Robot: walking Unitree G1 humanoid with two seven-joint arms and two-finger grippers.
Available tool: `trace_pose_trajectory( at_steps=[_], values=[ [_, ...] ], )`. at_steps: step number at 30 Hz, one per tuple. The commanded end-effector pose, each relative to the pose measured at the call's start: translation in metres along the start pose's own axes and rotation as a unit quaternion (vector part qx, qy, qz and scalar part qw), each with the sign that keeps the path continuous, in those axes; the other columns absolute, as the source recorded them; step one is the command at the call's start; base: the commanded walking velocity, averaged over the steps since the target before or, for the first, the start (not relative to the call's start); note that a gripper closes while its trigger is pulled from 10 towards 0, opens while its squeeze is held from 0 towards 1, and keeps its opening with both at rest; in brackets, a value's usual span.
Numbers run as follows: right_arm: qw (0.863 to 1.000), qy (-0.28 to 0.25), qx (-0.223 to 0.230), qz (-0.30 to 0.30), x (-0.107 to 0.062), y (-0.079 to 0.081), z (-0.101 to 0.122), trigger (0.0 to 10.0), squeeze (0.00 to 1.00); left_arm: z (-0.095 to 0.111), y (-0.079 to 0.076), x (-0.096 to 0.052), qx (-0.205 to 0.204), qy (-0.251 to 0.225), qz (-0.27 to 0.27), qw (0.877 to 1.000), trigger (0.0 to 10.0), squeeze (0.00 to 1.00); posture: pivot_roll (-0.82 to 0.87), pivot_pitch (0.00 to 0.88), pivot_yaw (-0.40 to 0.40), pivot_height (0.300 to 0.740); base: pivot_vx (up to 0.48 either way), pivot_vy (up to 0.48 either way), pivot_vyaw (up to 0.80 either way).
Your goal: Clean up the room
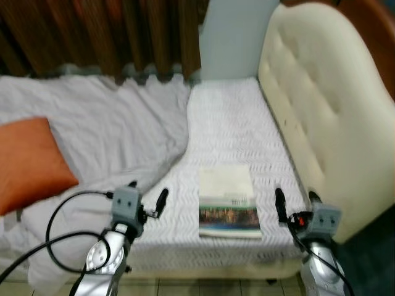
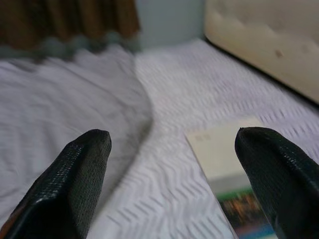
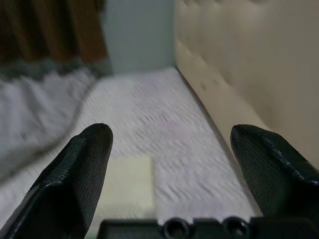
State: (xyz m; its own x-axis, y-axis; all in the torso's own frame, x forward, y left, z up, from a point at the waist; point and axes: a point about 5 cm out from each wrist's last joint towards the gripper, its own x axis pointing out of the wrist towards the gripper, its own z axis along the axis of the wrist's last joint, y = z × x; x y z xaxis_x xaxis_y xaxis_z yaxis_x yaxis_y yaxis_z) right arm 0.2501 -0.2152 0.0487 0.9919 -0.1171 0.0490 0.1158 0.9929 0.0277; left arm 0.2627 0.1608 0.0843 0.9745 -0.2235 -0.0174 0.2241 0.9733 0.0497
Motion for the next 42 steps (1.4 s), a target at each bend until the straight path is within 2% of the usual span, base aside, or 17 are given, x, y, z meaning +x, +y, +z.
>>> trace_pose_trajectory(
  at_steps=[1, 2, 7, 12, 17, 22, 27, 39, 42],
  values=[
    [1.000, 0.003, -0.008, -0.006, -0.002, -0.004, 0.002, 10.0, 0.00, -0.006, 0.002, -0.004, -0.011, 0.007, 0.015, 1.000, 10.0, 0.00, -0.07, 0.000, 0.002, 0.740, 0.000, 0.000, 0.00],
    [0.999, 0.029, -0.010, -0.006, -0.005, -0.010, -0.006, 10.0, 0.00, -0.012, -0.002, -0.001, -0.035, 0.014, 0.023, 0.999, 10.0, 0.00, -0.08, 0.000, -0.001, 0.740, 0.000, 0.304, 0.00],
    [0.999, 0.050, -0.004, 0.007, -0.005, -0.009, -0.007, 10.0, 0.00, -0.016, -0.008, 0.005, -0.044, 0.018, 0.022, 0.999, 10.0, 0.00, -0.08, 0.000, -0.004, 0.740, 0.000, 0.445, 0.00],
    [0.998, 0.056, -0.003, 0.025, -0.001, 0.000, -0.004, 10.0, 0.00, -0.019, 0.003, 0.006, -0.044, 0.022, 0.026, 0.998, 10.0, 0.00, -0.07, 0.000, -0.006, 0.740, 0.000, 0.480, 0.00],
    [0.998, 0.057, 0.005, 0.034, 0.003, 0.006, -0.002, 10.0, 0.00, -0.020, 0.006, 0.006, -0.046, 0.023, 0.038, 0.998, 10.0, 0.00, -0.06, 0.000, -0.003, 0.740, 0.000, 0.480, 0.00],
    [0.996, 0.069, 0.007, 0.055, 0.003, 0.014, -0.004, 10.0, 0.00, -0.022, 0.003, 0.005, -0.048, 0.024, 0.040, 0.998, 10.0, 0.00, -0.05, 0.000, -0.004, 0.740, 0.000, 0.480, 0.00],
    [0.996, 0.067, 0.007, 0.060, 0.006, 0.017, -0.002, 10.0, 0.00, -0.025, 0.000, 0.004, -0.039, 0.031, 0.026, 0.998, 10.0, 0.00, -0.05, 0.000, -0.004, 0.740, 0.000, 0.480, 0.60],
    [0.995, 0.069, 0.004, 0.073, 0.007, 0.023, -0.002, 10.0, 0.00, -0.023, 0.006, 0.009, -0.035, 0.029, 0.009, 0.999, 10.0, 0.00, -0.06, 0.000, 0.004, 0.740, 0.000, 0.480, 0.00],
    [0.994, 0.075, 0.005, 0.077, 0.008, 0.024, -0.003, 10.0, 0.00, -0.022, 0.005, 0.010, -0.038, 0.028, 0.005, 0.999, 10.0, 0.00, -0.06, 0.003, 0.006, 0.740, 0.000, 0.480, -0.80]
  ],
)
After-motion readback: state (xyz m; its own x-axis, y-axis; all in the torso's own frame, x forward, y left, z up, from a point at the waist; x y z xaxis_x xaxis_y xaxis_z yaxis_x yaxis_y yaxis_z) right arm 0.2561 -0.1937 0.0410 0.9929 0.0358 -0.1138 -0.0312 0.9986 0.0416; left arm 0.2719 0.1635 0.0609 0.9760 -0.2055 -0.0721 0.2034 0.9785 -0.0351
